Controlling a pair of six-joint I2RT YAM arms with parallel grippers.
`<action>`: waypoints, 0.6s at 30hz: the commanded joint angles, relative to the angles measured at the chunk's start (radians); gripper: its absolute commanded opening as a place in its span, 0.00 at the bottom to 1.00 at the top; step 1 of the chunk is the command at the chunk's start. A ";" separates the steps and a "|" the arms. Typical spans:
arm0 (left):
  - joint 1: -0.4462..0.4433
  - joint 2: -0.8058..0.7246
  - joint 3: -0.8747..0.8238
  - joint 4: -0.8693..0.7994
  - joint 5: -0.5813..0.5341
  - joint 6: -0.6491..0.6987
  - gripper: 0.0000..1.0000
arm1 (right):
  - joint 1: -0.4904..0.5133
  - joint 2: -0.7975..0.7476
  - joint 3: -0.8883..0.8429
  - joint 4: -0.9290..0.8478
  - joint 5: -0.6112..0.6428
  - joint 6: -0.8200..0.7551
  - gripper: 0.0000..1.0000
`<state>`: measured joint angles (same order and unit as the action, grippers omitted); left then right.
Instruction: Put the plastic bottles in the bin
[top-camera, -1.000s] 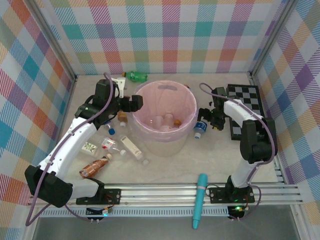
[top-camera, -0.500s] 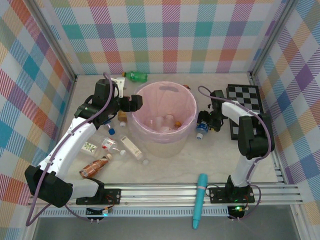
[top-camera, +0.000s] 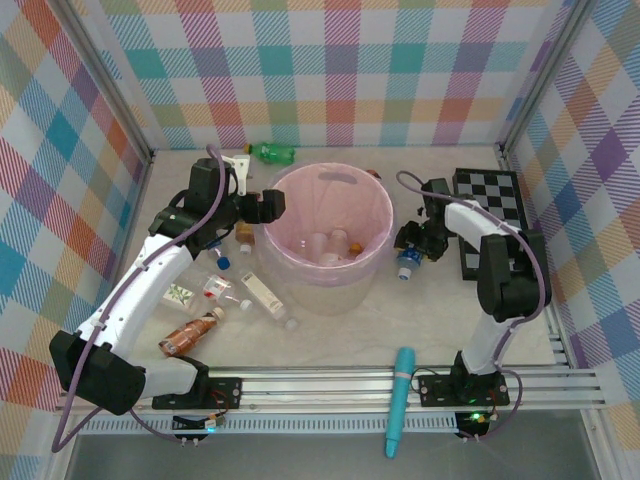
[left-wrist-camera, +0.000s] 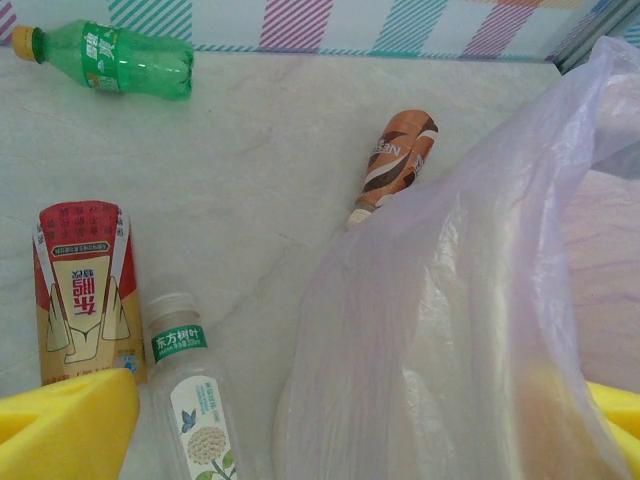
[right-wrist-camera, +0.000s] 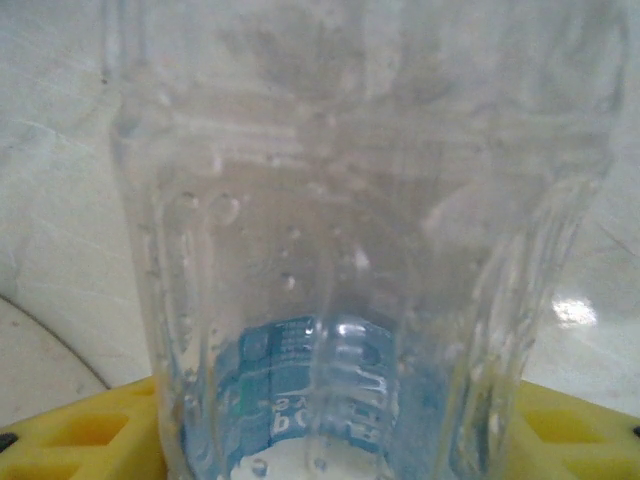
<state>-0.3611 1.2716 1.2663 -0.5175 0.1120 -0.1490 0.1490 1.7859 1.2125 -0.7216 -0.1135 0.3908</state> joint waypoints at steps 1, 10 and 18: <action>0.021 -0.012 -0.015 -0.041 -0.012 0.022 0.92 | -0.016 -0.088 0.083 -0.106 0.031 -0.060 0.62; 0.021 -0.020 -0.015 -0.040 -0.017 0.023 0.92 | -0.026 -0.221 0.301 -0.358 0.100 -0.153 0.61; 0.022 -0.011 -0.016 -0.040 -0.004 0.026 0.92 | -0.024 -0.308 0.549 -0.481 0.016 -0.158 0.58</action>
<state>-0.3565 1.2713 1.2663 -0.5179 0.1123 -0.1482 0.1272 1.5124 1.6817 -1.1244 -0.0330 0.2558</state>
